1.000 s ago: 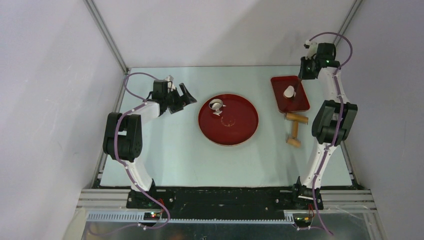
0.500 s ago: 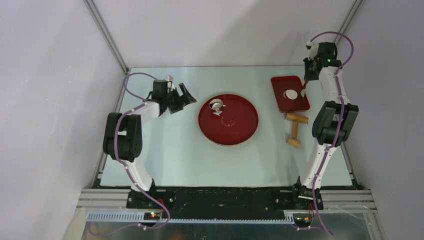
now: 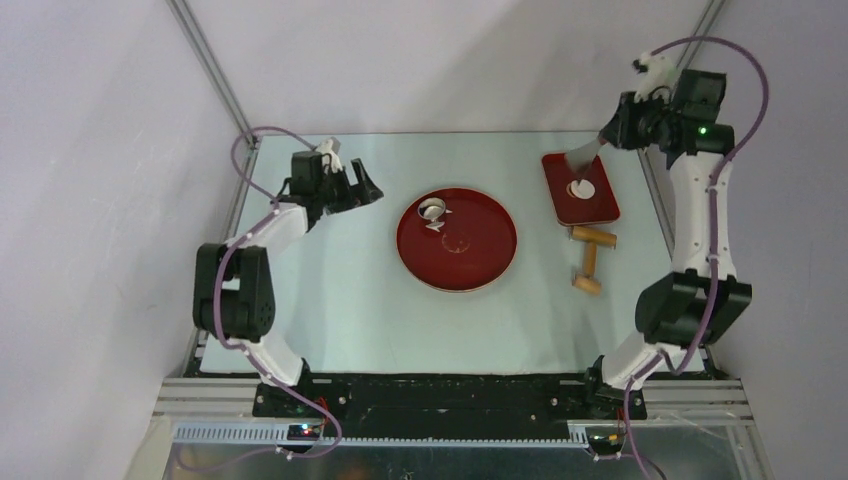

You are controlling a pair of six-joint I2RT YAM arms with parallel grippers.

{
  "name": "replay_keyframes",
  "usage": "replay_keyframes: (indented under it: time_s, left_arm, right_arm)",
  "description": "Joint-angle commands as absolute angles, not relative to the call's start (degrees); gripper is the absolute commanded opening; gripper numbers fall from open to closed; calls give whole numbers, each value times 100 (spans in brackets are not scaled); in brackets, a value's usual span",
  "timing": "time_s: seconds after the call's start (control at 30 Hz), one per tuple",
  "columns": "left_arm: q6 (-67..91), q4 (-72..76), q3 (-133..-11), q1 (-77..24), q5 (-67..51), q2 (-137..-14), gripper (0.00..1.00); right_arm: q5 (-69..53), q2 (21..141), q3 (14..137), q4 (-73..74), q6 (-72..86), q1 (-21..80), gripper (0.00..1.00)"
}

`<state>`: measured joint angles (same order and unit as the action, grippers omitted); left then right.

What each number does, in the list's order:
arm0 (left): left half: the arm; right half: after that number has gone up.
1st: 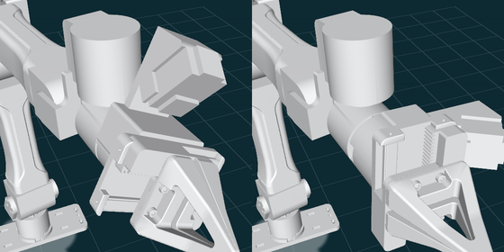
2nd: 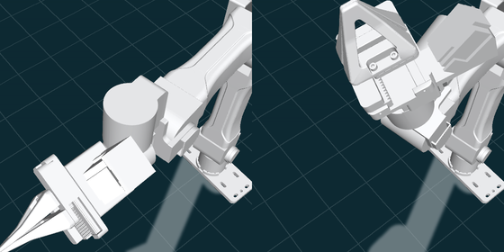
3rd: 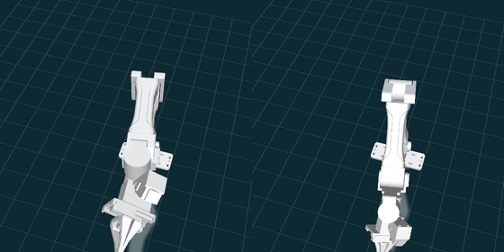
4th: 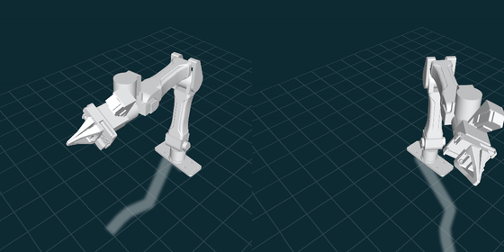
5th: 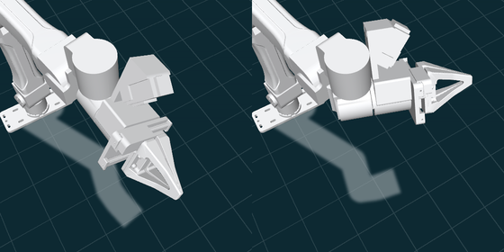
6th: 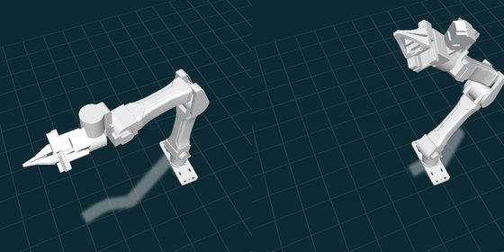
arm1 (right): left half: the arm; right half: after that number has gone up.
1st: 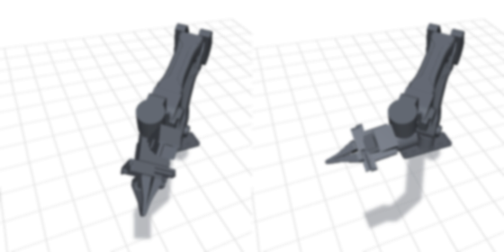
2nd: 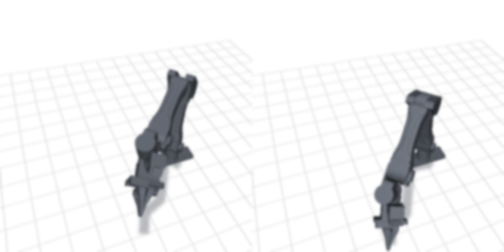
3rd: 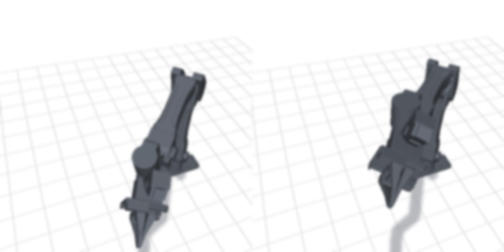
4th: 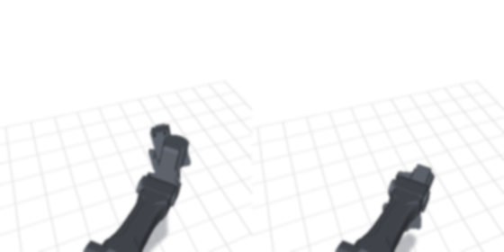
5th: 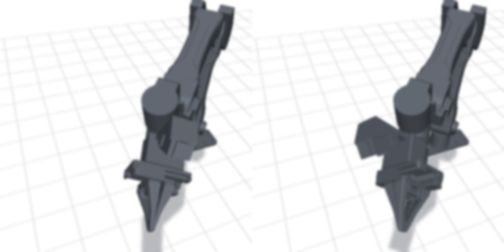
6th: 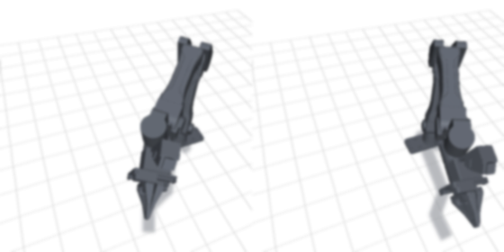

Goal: Roll out the dumpling wrappers from the dough

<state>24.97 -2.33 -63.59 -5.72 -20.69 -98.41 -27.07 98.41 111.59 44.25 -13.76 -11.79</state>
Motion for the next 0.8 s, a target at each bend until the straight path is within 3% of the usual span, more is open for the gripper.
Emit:
replay_keyframes:
  time_s: [0.0, 0.13, 0.47, 0.77]
  left_arm:
    - [853, -633, -6675, -455, -1831, -8768, 98]
    - [454, -780, -6239, -167, -2149, -8241, 98]
    - [-358, -1322, -5449, 648, -3082, -7496, 98]
    - [-272, -1326, -4959, 1165, -3749, -6879, 98]
  right_arm:
    - [-3789, 8739, 9685, 4603, -2496, -537, 0]
    - [-1853, 7734, 8035, 4238, -3763, 973, 0]
    - [423, 6180, 5874, 3150, -4706, 2637, 0]
    - [1264, 5122, 2982, -261, -5353, 3152, 0]
